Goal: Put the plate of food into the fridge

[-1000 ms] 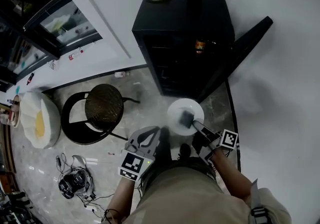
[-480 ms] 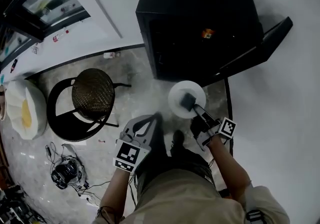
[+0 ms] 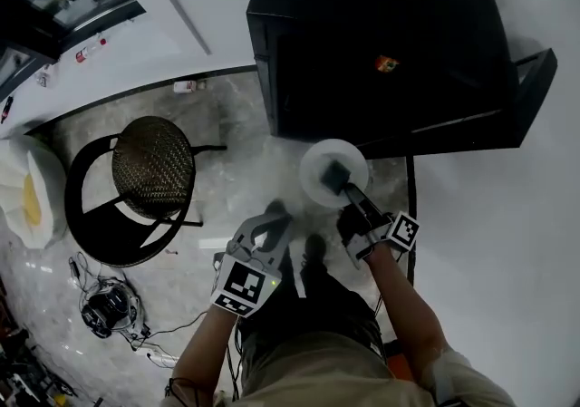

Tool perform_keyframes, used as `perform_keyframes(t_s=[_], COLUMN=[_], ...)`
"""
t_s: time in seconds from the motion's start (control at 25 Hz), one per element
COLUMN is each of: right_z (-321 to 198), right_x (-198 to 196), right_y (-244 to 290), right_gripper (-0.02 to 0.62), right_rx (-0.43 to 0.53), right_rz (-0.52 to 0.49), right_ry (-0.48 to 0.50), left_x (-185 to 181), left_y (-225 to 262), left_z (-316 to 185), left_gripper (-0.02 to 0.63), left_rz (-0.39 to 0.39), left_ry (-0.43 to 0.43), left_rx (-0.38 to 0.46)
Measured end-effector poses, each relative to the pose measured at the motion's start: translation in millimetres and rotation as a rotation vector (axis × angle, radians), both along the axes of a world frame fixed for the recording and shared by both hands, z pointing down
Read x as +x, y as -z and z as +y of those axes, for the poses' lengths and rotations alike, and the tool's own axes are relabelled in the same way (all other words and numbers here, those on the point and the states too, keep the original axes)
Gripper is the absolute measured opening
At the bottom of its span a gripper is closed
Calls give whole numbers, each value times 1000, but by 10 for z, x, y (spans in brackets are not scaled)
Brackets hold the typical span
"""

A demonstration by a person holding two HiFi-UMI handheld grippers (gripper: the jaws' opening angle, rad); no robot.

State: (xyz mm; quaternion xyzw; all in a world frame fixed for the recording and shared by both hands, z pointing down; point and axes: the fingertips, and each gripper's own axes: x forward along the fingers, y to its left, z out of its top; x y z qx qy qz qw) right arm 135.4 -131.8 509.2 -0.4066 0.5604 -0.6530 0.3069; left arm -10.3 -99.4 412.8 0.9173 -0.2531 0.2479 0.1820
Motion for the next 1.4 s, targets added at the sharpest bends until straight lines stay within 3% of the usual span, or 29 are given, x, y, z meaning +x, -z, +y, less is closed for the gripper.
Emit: perform_keyframes(t_s=[0.28, 0.8, 1.4], right_z=[-84, -74, -246], right_x=[73, 122, 237], right_y=[-417, -510, -913], right_gripper=[40, 40, 40], right_rx=[-3, -11, 2], right_rz=[25, 68, 90], right_ry=[-22, -53, -98], left_x=[14, -36, -22], left_y=[-334, -379, -936], left_z=[-15, 80, 11], left_gripper=[11, 11, 11], left_rz=[16, 91, 95], left_ry=[1, 14, 18], left_rx=[-24, -61, -80])
